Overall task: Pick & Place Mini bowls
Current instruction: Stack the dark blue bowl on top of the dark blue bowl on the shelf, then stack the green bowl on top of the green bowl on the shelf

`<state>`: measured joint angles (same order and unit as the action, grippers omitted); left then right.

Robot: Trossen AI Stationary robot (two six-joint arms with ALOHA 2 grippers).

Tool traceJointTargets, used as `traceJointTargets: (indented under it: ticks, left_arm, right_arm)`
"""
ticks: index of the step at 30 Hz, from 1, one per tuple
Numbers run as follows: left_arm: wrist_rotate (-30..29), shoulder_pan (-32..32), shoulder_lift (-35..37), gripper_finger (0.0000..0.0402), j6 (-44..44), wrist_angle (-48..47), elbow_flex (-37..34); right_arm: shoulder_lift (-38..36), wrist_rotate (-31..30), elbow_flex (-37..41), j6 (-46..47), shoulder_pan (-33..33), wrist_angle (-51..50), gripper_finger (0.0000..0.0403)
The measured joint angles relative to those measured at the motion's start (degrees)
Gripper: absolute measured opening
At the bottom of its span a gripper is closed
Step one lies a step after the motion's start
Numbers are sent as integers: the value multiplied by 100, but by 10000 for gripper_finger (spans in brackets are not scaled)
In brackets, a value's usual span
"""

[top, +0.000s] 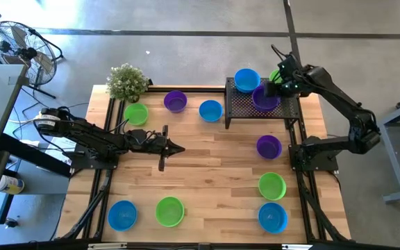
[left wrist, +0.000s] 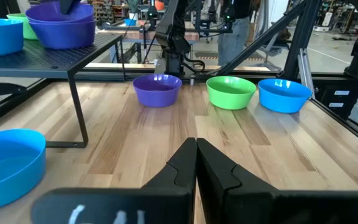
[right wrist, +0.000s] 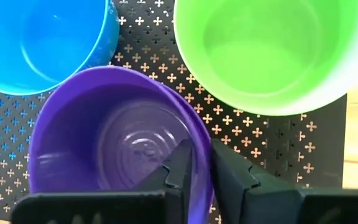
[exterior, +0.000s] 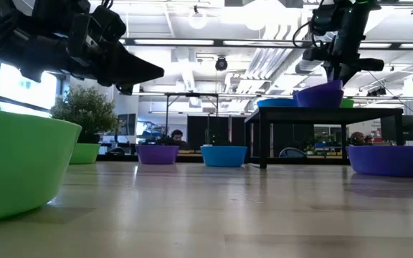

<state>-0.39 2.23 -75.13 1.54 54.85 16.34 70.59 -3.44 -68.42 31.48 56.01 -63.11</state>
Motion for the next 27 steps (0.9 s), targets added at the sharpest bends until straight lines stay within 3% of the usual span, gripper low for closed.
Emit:
traceJointTargets:
  ticks: [11,18,22,27]
  left_arm:
    - [-1,0,0,2,1,-11,0]
    - [-1,1,0,2,0,-33,0]
    - [-1,1,0,2,-26,-76,0]
    - [-14,1,0,2,-129,-101,0]
  right_arm:
    - [-120,2,-13,-66,0,46,86]
    - [-538,-49,31,-1187,-283,165,74]
    - [-1158,-193,596,-1591,-659,836,44]
    - [-2157,385,1856,-1847,-1081,2419,4]
